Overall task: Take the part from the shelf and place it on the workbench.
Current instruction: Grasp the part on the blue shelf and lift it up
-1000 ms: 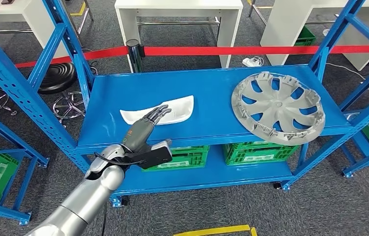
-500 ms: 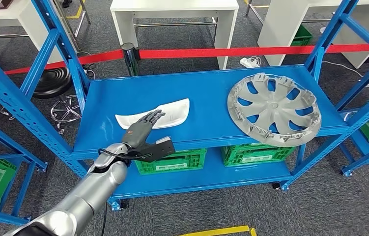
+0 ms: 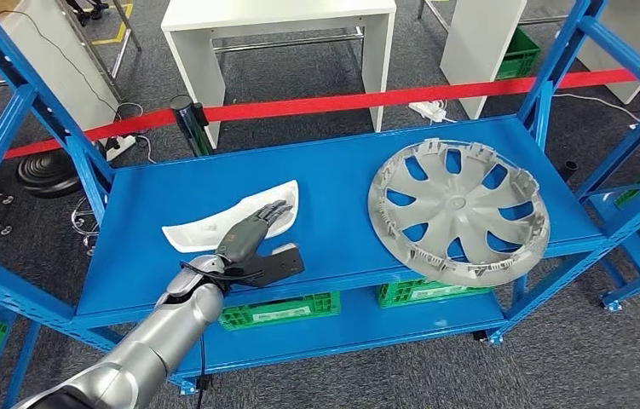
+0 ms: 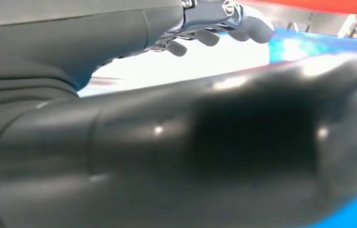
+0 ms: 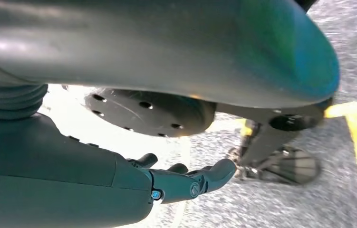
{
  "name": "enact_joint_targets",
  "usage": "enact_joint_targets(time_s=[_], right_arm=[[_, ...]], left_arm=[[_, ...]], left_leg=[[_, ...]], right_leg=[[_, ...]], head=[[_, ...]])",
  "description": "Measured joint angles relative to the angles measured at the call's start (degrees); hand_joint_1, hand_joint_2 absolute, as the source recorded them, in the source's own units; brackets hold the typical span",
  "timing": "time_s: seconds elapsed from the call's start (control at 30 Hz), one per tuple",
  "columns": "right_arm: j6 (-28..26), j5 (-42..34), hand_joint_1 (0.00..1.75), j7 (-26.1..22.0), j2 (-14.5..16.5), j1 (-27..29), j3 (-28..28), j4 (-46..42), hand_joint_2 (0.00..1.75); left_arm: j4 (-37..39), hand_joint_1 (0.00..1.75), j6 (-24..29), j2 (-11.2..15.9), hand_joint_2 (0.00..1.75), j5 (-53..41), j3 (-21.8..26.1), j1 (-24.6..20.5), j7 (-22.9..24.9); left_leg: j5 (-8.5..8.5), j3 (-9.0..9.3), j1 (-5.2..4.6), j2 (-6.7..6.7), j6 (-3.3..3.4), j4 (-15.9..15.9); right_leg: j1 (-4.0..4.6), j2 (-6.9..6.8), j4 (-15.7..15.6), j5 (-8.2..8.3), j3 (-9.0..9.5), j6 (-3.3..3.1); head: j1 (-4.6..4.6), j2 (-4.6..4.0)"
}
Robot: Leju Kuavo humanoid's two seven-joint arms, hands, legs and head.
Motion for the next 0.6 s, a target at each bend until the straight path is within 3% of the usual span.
enact_joint_targets(time_s=[0.03, 0.07, 0.13, 0.17, 0.2, 0.27, 0.33, 0.37, 0.4, 0.47, 0.5, 0.53, 0.6], right_arm=[[0.0, 0.0, 0.00, -0.1, 0.0, 0.0, 0.0, 0.0, 0.00], [0.0, 0.1, 0.00, -0.2, 0.0, 0.1, 0.0, 0.0, 0.00], [0.1, 0.1, 0.00, -0.5, 0.1, 0.2, 0.0, 0.1, 0.00], [0.1, 0.2, 0.00, -0.6, 0.2, 0.2, 0.0, 0.1, 0.00], [0.1, 0.3, 0.00, -0.7, 0.3, 0.1, 0.0, 0.2, 0.00], [0.2, 0.4, 0.00, -0.8, 0.3, 0.0, 0.0, 0.2, 0.00], [0.2, 0.5, 0.00, -0.9, 0.3, -0.2, 0.0, 0.2, 0.00], [0.3, 0.5, 0.00, -0.9, 0.3, -0.2, 0.0, 0.2, 0.00], [0.3, 0.5, 0.00, -1.0, 0.3, -0.2, 0.0, 0.2, 0.00], [0.3, 0.5, 0.00, -1.0, 0.3, -0.3, 0.0, 0.2, 0.00], [0.3, 0.4, 0.00, -1.0, 0.3, -0.3, -0.1, 0.2, 0.00], [0.3, 0.3, 0.00, -1.0, 0.2, -0.2, -0.1, 0.2, 0.00], [0.3, 0.1, 0.00, -0.9, 0.1, -0.1, -0.2, 0.2, 0.00]], left_arm=[[0.2, 0.00, -0.2, 0.1, 0.00, 0.2, 0.2, 0.2, -0.2], [0.3, 0.00, -0.3, 0.1, 0.00, 0.4, 0.5, 0.3, -0.4], [0.6, 0.00, -0.5, 0.4, 0.00, 1.0, 1.0, 0.5, -1.0], [0.7, 0.00, -0.7, 0.5, 0.00, 1.3, 1.3, 0.6, -1.2], [0.8, 0.00, -0.9, 0.6, 0.00, 1.6, 1.6, 0.8, -1.4], [0.9, 0.00, -1.4, 0.8, 0.00, 2.0, 2.2, 0.9, -1.5], [0.6, 0.00, -1.4, 0.9, 0.00, 2.1, 2.7, 0.8, -1.6], [0.5, 0.00, -1.3, 0.9, 0.00, 2.1, 2.9, 0.8, -1.7], [0.5, 0.00, -1.2, 0.9, 0.00, 2.1, 3.2, 0.8, -1.7], [0.6, 0.00, -0.8, 1.0, 0.00, 2.1, 3.5, 1.3, -2.0], [0.7, 0.00, -0.7, 1.1, 0.00, 2.0, 3.5, 1.6, -2.1], [0.7, 0.00, -0.6, 1.1, 0.00, 2.0, 3.5, 1.9, -2.2], [0.6, 0.00, 0.0, 1.0, 0.00, 1.8, 3.5, 2.2, -2.1]], left_leg=[[2.04, -1.61, -0.12, -0.03, 0.38, 0.0], [5.24, -2.18, -0.33, -0.08, 0.92, -2.2], [11.97, -1.32, -1.03, -0.55, 2.38, -9.3], [14.00, -0.71, -1.37, -0.80, 2.98, -12.0], [14.82, -0.30, -1.69, -1.04, 3.35, -13.3], [14.42, 0.20, -1.97, -1.13, 3.57, -14.0], [13.43, 1.71, -1.57, -1.12, 3.64, -16.0], [13.06, 2.63, -1.26, -1.12, 3.66, -17.1], [12.65, 3.44, -1.02, -1.13, 3.64, -18.0], [12.15, 4.11, -0.97, -1.05, 3.69, -18.1], [11.77, 4.30, -0.98, -0.99, 3.68, -17.9], [11.36, 4.45, -0.97, -0.97, 3.64, -17.6], [10.46, 4.68, -0.86, -1.09, 3.37, -16.6]], right_leg=[[0.16, 0.26, -0.1, -0.68, 0.89, -0.08], [0.34, 0.51, -0.2, -1.42, 1.86, -0.10], [0.67, 0.82, -0.3, -2.92, 3.54, 0.12], [0.71, 1.02, -0.4, -3.45, 4.00, 0.38], [0.61, 1.15, -0.5, -3.80, 4.25, 0.70], [0.33, 1.37, -1.3, -4.09, 4.72, 1.41], [0.34, 0.89, -1.6, -4.77, 5.20, 1.90], [0.41, 0.54, -0.3, -5.50, 4.64, 2.08], [0.40, 0.19, 2.4, -6.62, 3.15, 2.21], [0.39, -0.09, 9.9, -8.81, -1.72, 2.55], [0.39, -0.11, 12.6, -8.92, -3.91, 2.74], [0.37, -0.14, 13.5, -7.87, -5.25, 2.90], [0.24, -0.28, 9.1, -2.81, -4.96, 3.12]], head=[[0.00, 0.00], [0.01, -0.01], [0.18, -0.01], [0.34, -0.01], [0.49, 0.00], [0.56, 0.01], [0.57, 0.00], [0.69, 0.00], [0.85, -0.01], [1.04, 0.00], [1.05, -0.01], [1.05, -0.01], [1.07, -0.01]])
